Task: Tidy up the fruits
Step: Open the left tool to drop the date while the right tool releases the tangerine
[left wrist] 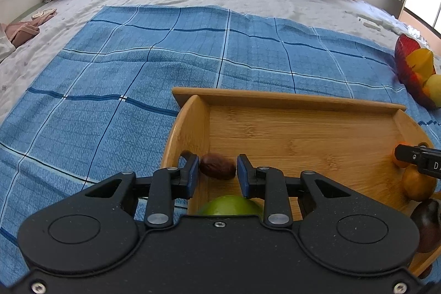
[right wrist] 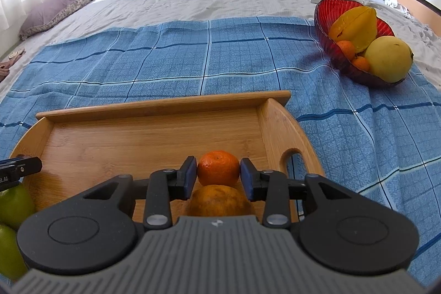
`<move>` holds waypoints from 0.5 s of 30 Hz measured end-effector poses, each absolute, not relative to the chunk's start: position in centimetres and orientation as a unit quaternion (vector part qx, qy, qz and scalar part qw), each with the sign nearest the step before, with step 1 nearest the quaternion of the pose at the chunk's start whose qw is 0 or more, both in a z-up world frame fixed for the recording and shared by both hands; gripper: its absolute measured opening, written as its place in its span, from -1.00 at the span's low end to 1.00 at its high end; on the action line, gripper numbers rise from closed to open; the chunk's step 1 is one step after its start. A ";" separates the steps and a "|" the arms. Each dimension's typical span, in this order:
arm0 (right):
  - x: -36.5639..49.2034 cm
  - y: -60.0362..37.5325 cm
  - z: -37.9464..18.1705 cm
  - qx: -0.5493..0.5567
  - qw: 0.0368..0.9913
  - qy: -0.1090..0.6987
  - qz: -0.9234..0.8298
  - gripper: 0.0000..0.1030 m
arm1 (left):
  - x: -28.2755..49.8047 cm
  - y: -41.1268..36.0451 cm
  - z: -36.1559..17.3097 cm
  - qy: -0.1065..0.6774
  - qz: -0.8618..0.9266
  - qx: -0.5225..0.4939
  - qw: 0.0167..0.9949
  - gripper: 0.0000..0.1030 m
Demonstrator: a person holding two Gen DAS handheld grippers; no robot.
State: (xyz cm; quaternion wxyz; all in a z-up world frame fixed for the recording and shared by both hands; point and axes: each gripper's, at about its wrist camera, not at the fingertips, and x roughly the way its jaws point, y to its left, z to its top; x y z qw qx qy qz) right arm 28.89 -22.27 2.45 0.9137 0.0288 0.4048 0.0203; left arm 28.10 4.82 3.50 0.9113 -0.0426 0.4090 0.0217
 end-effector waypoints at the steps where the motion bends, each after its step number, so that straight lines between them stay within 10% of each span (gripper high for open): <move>1: 28.8 -22.3 2.5 0.029 0.915 0.402 0.022 -0.11 | 28.0 4.8 3.5 0.408 0.020 -0.043 0.912 -0.46; 15: 25.8 -22.1 4.8 0.012 0.938 0.344 0.033 0.38 | 25.7 4.9 5.1 0.382 -0.001 -0.039 0.923 0.11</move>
